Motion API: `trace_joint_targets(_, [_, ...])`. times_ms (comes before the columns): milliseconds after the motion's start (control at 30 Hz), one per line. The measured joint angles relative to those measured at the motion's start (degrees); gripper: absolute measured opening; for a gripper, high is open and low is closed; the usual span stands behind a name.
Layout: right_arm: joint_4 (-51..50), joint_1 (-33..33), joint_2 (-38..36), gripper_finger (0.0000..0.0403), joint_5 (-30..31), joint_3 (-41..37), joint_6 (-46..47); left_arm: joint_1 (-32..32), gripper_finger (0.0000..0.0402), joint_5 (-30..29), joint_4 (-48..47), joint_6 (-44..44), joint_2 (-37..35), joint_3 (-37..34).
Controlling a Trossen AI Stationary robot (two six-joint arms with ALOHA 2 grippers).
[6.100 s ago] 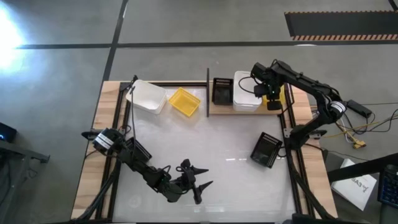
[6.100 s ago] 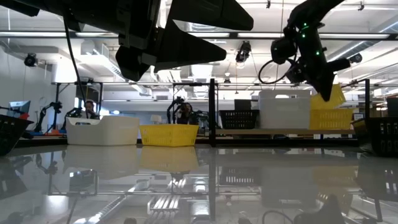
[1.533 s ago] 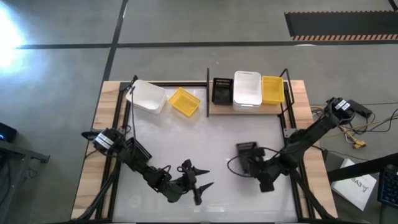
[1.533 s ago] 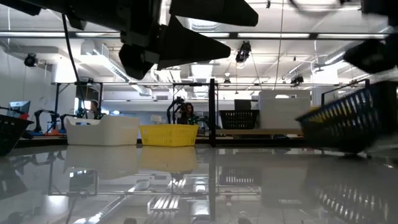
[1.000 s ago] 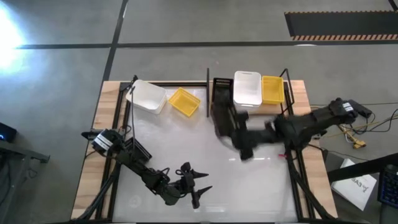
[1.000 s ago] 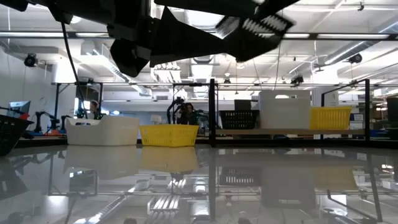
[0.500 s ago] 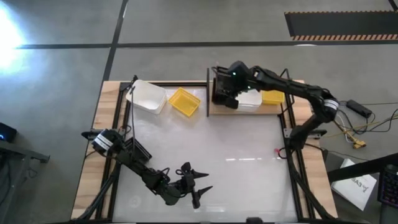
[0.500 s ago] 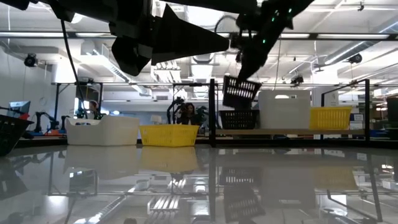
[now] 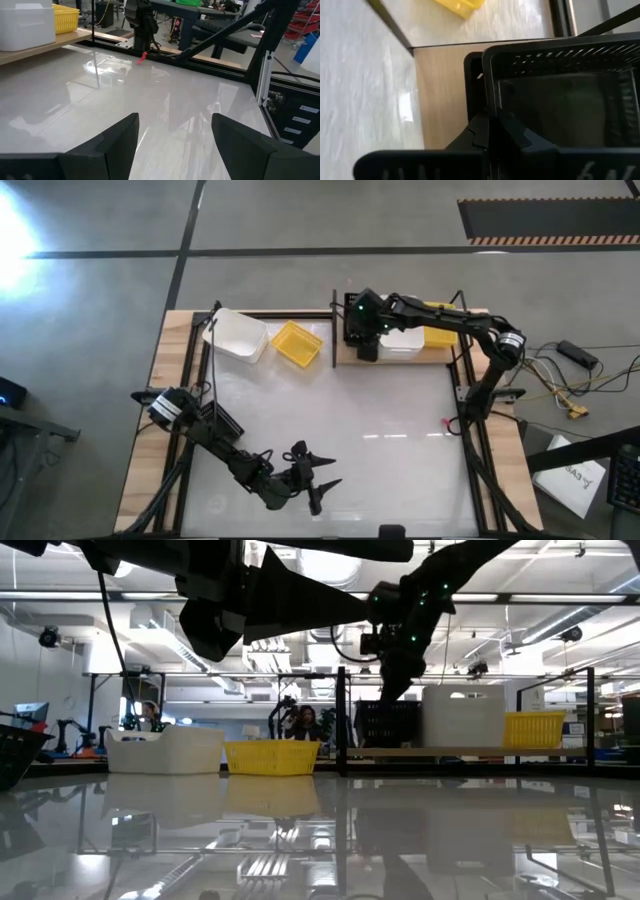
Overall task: Stack baskets on shelf by color
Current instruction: Stack the right black bin into the black bin on the shelf
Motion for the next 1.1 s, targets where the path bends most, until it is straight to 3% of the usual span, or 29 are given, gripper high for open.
trace_joint_targets(433, [-1.53,2.14,-5.61,0.0009,-0.31,-0.02,2.21,0.51,0.0235,0.00,0.00,0.07,0.00,0.00])
trace_joint_targets(967, [-4.38,2.39,-0.18,0.0010,-0.23,-0.22,2.11,0.66,0.0235,0.00,0.01,-0.06,0.00,0.00])
trace_joint_targets(1100, [-4.48,2.39,-0.34,0.0036,-0.20,-0.22,0.63,0.66,0.0235,0.00,0.00,-0.08,0.00,0.00])
